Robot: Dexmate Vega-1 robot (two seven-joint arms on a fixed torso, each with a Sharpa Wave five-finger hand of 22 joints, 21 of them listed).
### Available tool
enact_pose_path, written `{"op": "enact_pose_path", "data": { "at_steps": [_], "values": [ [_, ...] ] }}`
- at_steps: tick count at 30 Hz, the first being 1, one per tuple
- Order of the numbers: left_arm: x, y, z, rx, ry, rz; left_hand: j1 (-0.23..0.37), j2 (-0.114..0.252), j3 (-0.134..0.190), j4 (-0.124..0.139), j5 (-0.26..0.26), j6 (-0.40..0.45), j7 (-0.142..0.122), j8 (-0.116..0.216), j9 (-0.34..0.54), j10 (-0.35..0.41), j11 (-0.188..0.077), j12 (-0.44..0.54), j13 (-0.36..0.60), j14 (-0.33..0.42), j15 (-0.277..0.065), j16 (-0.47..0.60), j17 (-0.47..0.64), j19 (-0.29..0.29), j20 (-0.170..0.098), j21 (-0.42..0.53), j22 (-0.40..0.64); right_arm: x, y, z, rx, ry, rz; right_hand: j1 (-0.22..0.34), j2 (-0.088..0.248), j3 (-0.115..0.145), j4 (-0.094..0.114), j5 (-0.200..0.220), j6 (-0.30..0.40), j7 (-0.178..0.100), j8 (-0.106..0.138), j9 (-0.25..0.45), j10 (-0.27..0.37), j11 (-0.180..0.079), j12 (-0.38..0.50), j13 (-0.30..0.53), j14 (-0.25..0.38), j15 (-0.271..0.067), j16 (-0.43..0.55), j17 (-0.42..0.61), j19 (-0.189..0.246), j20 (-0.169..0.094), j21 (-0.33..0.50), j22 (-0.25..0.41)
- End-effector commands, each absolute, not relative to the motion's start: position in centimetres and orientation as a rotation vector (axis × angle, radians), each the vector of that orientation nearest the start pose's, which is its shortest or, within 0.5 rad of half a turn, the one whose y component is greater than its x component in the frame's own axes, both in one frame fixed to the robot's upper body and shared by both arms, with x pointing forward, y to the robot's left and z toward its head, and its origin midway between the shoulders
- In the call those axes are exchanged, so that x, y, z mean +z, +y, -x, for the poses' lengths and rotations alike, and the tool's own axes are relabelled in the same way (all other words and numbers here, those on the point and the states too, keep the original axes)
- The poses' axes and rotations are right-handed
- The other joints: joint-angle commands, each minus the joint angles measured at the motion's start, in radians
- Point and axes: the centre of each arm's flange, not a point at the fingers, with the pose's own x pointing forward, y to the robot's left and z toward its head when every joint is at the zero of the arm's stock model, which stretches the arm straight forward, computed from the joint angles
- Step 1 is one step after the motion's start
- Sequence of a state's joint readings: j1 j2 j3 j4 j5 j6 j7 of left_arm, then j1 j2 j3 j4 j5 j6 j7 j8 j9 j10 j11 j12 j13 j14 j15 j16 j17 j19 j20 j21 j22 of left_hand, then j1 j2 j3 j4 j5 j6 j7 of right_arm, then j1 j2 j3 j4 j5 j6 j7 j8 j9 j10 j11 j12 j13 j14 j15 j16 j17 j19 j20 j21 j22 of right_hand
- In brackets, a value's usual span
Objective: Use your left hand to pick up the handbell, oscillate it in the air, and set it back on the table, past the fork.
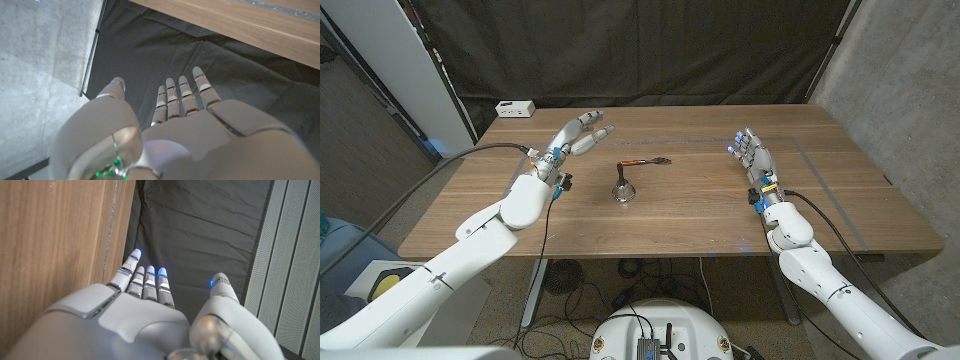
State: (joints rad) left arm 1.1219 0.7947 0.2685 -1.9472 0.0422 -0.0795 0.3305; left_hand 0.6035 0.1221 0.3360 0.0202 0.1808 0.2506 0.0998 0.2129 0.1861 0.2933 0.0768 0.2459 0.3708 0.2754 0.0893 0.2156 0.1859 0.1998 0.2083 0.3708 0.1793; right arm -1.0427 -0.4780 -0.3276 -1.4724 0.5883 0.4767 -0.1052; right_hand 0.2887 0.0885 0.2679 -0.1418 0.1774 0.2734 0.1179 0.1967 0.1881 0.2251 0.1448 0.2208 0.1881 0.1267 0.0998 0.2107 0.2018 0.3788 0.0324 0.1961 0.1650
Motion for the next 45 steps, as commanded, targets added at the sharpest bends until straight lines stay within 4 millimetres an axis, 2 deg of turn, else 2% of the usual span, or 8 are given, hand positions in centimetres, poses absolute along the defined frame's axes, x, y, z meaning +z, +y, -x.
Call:
{"op": "enact_pose_path", "data": {
  "at_steps": [1,9,19,24,29,35,39,45],
  "values": [
    [2.0,28.8,-51.8,0.030,-0.888,-0.499,-0.020,-0.005,-0.010,0.003,-0.002,0.020,0.003,0.007,0.003,0.020,0.009,0.003,-0.005,0.023,0.007,0.005,0.000,0.045,-0.004,0.011,0.006,-4.9,-27.1,-58.9,0.148,-0.769,-0.098,0.008,-0.004,-0.005,0.001,0.000,0.003,-0.001,-0.002,0.003,0.010,-0.002,-0.004,0.004,0.011,0.000,-0.002,0.006,0.007,-0.003,-0.003,0.005],
    [0.7,29.9,-52.8,-0.025,-0.854,-0.322,-0.042,-0.014,-0.020,0.008,-0.005,0.031,0.003,0.004,0.002,0.039,0.006,0.006,-0.013,0.045,0.006,0.008,0.001,0.067,-0.006,0.015,0.007,-4.6,-26.8,-59.0,0.172,-0.770,-0.076,0.007,-0.004,-0.006,0.002,0.000,0.003,-0.003,-0.002,0.003,0.009,-0.002,-0.005,0.004,0.009,0.000,-0.003,0.006,0.001,-0.003,-0.005,0.005],
    [-0.9,31.4,-53.6,0.000,-0.779,-0.194,-0.102,-0.039,-0.052,0.030,-0.010,0.011,0.007,-0.013,0.001,0.018,0.026,-0.009,-0.026,0.028,0.022,-0.005,0.004,0.063,-0.003,0.005,0.009,-4.3,-26.8,-58.8,0.174,-0.757,-0.035,0.005,-0.006,-0.008,0.003,-0.001,-0.014,-0.005,-0.009,0.003,-0.002,0.000,-0.011,0.004,-0.005,-0.001,-0.009,0.006,-0.012,-0.005,-0.010,0.005],
    [-2.1,32.0,-55.0,-0.009,-0.748,-0.111,-0.149,-0.064,-0.080,0.046,-0.008,0.000,0.002,-0.021,0.000,0.002,0.028,-0.020,-0.036,0.006,0.020,-0.016,0.005,0.036,-0.003,-0.014,0.008,-4.3,-26.4,-58.8,0.182,-0.751,-0.027,0.004,-0.007,-0.009,0.003,-0.001,-0.016,-0.006,-0.009,0.002,-0.007,0.000,-0.013,0.004,-0.010,0.000,-0.011,0.007,-0.019,-0.004,-0.012,0.005],
    [-3.3,31.8,-56.0,0.010,-0.706,-0.063,-0.197,-0.078,-0.104,0.060,-0.002,-0.023,-0.003,-0.029,-0.001,-0.034,0.023,-0.037,-0.054,-0.061,0.022,-0.034,0.003,-0.019,-0.007,-0.051,0.007,-4.6,-26.2,-58.9,0.178,-0.751,-0.011,0.004,-0.010,-0.010,0.002,-0.001,-0.013,-0.007,-0.007,0.002,-0.002,0.004,-0.012,0.003,-0.007,-0.004,-0.010,0.006,-0.017,-0.005,-0.010,0.005],
    [-4.7,32.0,-57.7,-0.008,-0.666,0.004,-0.209,-0.085,-0.112,0.061,0.000,-0.040,0.002,-0.032,-0.002,-0.056,0.034,-0.044,-0.062,-0.081,0.025,-0.036,0.002,-0.040,-0.023,-0.066,0.006,-5.1,-26.2,-59.1,0.177,-0.731,-0.012,0.004,-0.012,-0.011,0.002,-0.002,-0.025,-0.010,-0.011,0.002,-0.010,-0.001,-0.016,0.003,-0.013,-0.007,-0.013,0.005,-0.022,-0.008,-0.011,0.005],
    [-5.2,31.6,-58.0,-0.056,-0.657,0.056,-0.213,-0.088,-0.115,0.061,0.000,-0.041,0.006,-0.032,-0.002,-0.059,0.032,-0.045,-0.064,-0.084,0.027,-0.036,0.002,-0.048,-0.029,-0.071,0.005,-5.2,-26.2,-59.1,0.174,-0.723,-0.015,0.004,-0.012,-0.011,0.002,-0.002,-0.027,-0.008,-0.011,0.002,-0.009,0.003,-0.016,0.003,-0.013,-0.005,-0.012,0.005,-0.023,-0.009,-0.011,0.005],
    [-5.7,31.2,-58.1,-0.060,-0.657,0.057,-0.218,-0.092,-0.119,0.061,0.001,-0.045,0.004,-0.031,-0.002,-0.069,0.032,-0.047,-0.069,-0.095,0.027,-0.036,0.001,-0.063,-0.022,-0.081,0.005,-5.3,-26.2,-59.2,0.179,-0.717,-0.012,0.003,-0.013,-0.012,0.002,-0.002,-0.028,0.001,-0.011,0.002,-0.010,0.010,-0.016,0.002,-0.014,-0.001,-0.012,0.005,-0.026,-0.008,-0.011,0.005]
  ]
}}
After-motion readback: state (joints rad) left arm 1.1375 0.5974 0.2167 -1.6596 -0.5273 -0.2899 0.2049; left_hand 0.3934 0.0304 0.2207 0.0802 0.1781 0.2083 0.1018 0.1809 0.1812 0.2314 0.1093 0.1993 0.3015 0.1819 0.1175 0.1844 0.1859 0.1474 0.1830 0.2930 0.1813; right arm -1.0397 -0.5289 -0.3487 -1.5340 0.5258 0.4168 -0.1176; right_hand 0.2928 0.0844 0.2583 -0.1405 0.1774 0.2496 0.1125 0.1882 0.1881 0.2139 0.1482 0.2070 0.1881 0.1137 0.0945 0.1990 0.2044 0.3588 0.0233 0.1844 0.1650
